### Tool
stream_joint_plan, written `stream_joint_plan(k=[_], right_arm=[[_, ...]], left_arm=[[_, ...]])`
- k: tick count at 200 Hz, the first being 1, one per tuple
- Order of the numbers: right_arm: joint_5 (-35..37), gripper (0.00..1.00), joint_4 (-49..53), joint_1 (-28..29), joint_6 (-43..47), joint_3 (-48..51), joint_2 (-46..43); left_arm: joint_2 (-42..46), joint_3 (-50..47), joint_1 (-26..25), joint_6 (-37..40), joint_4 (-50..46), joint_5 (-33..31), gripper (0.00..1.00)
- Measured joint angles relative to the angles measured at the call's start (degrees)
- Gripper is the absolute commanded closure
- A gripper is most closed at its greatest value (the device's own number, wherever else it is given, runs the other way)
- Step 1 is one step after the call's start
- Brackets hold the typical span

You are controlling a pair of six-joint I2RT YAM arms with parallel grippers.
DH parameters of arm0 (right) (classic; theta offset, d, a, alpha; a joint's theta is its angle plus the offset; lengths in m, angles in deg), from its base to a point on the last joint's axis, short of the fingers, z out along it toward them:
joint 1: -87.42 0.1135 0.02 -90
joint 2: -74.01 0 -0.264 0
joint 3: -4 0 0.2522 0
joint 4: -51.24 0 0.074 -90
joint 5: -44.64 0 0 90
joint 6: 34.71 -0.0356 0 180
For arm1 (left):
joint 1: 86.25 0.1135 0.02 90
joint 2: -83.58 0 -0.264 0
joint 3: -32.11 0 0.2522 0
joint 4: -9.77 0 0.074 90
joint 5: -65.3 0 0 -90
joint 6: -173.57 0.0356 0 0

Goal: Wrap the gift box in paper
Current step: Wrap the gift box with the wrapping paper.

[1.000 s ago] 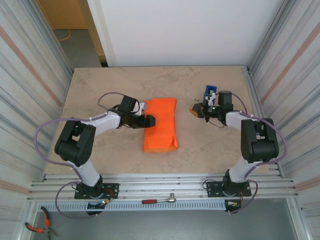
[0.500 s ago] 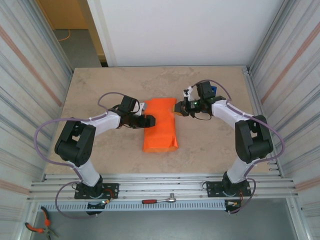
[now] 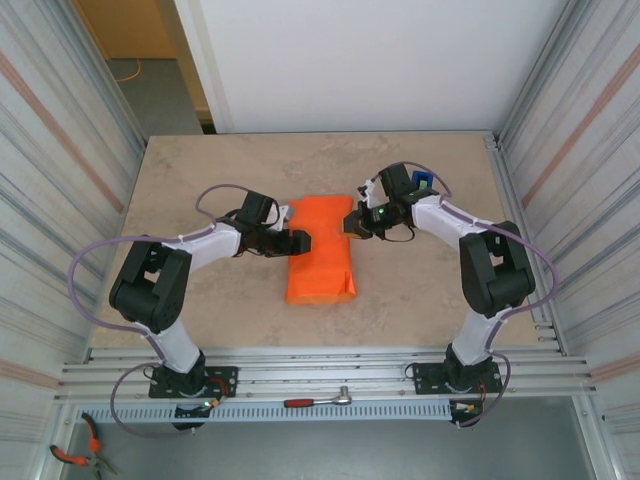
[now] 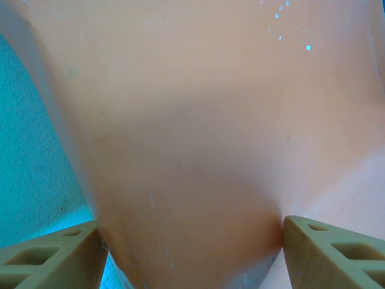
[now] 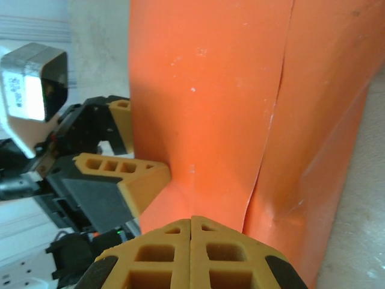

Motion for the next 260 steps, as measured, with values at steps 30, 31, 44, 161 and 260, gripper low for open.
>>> stream_joint_plan(k=[30, 31, 44, 161, 260], right_arm=[[5.86, 1.0, 3.3, 1.55, 3.02, -1.44, 0.98], [6.1, 1.0, 3.41, 1.66, 3.15, -1.53, 1.03], [9.01, 1.0, 5.14, 2.56, 4.46, -2.25, 1.77], [14.51, 0.91, 7.56, 4.26, 6.78, -4.0, 2.45], [14.95, 0.74, 8.04, 2.82, 6.71, -4.0, 1.64]], left_arm=[[0.0, 0.0, 0.0, 0.0, 0.0, 0.0, 0.26], [0.0, 0.0, 0.0, 0.0, 0.0, 0.0, 0.26], [0.0, 0.0, 0.0, 0.0, 0.0, -0.02, 0.26], [0.02, 0.0, 0.0, 0.0, 0.0, -0.04, 0.26], [0.09, 0.0, -0.26, 0.0, 0.09, -0.44, 0.26]])
